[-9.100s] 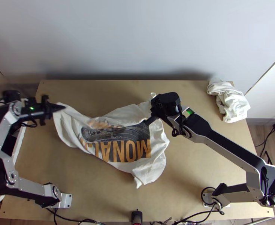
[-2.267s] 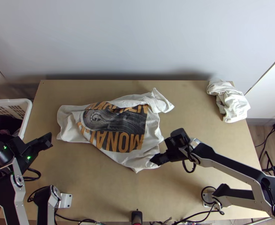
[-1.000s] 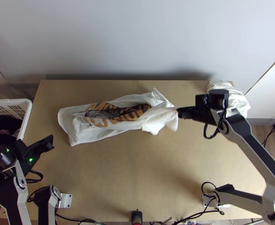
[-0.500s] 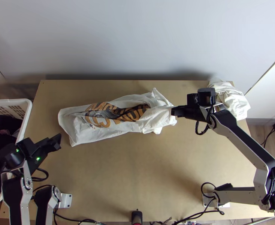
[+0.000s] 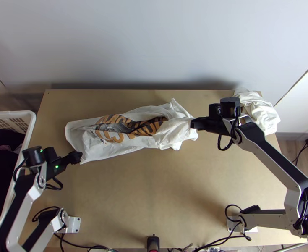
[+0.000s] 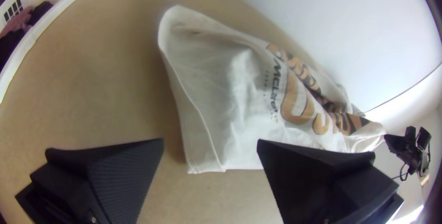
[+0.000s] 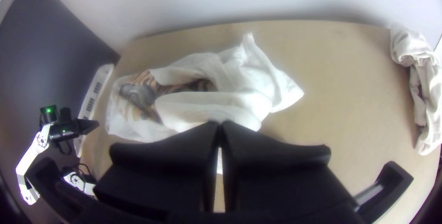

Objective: Fold the t-shirt

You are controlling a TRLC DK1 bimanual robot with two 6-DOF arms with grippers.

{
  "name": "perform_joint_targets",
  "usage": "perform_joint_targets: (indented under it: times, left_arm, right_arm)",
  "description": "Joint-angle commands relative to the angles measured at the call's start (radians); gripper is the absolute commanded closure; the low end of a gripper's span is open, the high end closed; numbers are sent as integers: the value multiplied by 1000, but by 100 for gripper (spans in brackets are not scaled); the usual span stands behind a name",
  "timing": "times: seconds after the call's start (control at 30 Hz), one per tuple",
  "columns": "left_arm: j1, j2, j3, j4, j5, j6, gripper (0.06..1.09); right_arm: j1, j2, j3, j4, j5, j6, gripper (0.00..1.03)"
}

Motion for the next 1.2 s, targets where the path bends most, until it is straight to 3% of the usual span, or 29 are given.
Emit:
perform_joint_targets:
  times: [0.0, 0.33, 0.37, 0.4, 0.47, 0.7, 0.97, 1.0, 1.03, 1.13, 1.17]
  left_arm:
    - [-43, 171, 48, -21, -17, -25, 11]
    - [-213, 161, 51, -29, -11, -89, 12]
    - [-239, 151, 53, -29, -9, -88, 22]
    - [-264, 135, 54, -24, -11, -89, 45]
    - [-276, 116, 45, 60, -9, -124, 108]
    - [-247, 208, 67, 134, -9, -134, 105]
    - [-207, 63, 70, -57, -12, -60, 104]
    - [-189, 35, 64, -80, -12, -52, 100]
    - [-169, 10, 56, -95, -11, -42, 88]
    - [-135, -17, 35, -144, -14, 12, 33]
    - [-127, -14, 33, -156, -21, 18, 28]
  right_arm:
    - [1, 4, 6, -4, 6, 3, 100]
    - [-5, 6, 4, -4, 17, 5, 100]
    - [-5, 6, 1, -4, 18, 5, 100]
    - [-5, 4, 1, -4, 20, 5, 100]
    - [-5, 3, -2, -4, 20, 8, 100]
    - [-5, -14, -8, -8, 24, 17, 100]
    - [-5, -49, -33, -13, 27, 20, 100]
    - [-5, -51, -37, -13, 29, 21, 100]
    - [-5, -52, -43, -13, 29, 21, 100]
    - [0, -52, -52, -13, 29, 21, 100]
    - [1, -51, -52, -11, 29, 23, 100]
